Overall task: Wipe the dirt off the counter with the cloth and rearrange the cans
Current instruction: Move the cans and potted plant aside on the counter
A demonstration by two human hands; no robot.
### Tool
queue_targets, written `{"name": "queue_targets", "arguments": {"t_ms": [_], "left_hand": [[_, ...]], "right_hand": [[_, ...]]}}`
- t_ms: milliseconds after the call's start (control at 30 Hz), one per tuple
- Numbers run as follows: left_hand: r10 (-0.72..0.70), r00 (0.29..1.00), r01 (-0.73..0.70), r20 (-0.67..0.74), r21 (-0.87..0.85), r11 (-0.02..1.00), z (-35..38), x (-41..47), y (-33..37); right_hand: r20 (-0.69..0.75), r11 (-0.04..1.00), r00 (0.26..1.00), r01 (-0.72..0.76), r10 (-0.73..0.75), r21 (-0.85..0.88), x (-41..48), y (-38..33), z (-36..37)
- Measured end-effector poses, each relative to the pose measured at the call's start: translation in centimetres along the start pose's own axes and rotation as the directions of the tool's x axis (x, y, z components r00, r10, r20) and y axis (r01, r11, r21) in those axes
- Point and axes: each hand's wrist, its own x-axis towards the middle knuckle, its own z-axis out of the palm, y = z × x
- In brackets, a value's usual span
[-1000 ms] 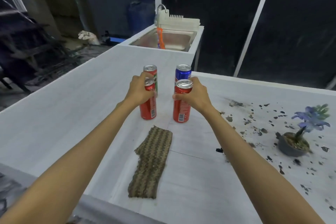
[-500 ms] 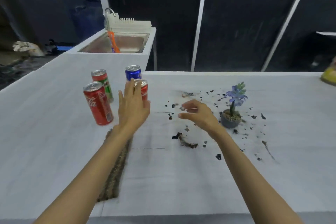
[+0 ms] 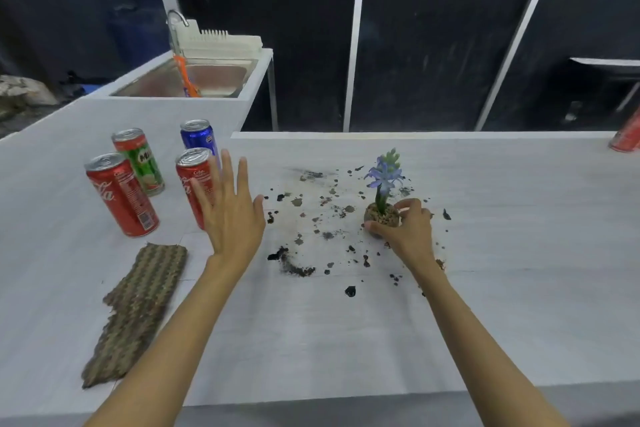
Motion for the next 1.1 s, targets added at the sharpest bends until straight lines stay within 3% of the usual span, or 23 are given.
{"name": "queue_targets", "arguments": {"t_ms": [67,200,300,433,667,933,1100], "left_hand": [[0.024,0.998,-0.023,0.062,-0.014,1.0,0.5,-0.9,1.4],[0.022,0.98,-0.017,0.197,-0.027,0.999,1.7,-2.2,2.9],[0.024,0.962,-0.01,0.272,-0.053,0.999,1.9,-3.2,2.6],[-0.008,0.95,0.028,0.311,-0.06,0.998,1.5,-4.4,0.7],[-0.153,0.933,0.185,0.325,-0.07,0.98,-0.7,-7.7,-5.7],[-0.245,0.913,0.275,0.325,-0.048,0.96,-3.7,-10.0,-14.5],[-0.204,0.897,0.25,0.392,-0.068,0.966,-3.9,-10.7,-17.9]], "right_hand": [[-0.011,0.996,1.0,0.023,-0.024,-0.081,0.8,0.3,0.5],[0.127,0.976,0.992,0.034,-0.007,-0.216,2.2,1.1,1.2],[0.097,0.968,0.992,0.102,-0.082,-0.229,2.7,1.2,1.4],[0.111,0.97,0.976,0.199,-0.185,-0.137,2.0,-0.4,2.2],[0.354,0.93,0.866,0.365,-0.353,0.034,-2.3,-5.6,7.8],[0.492,0.929,0.794,0.357,-0.357,0.097,-7.7,-8.6,15.6],[0.488,0.925,0.796,0.373,-0.358,0.07,-9.1,-9.5,19.2]]}}
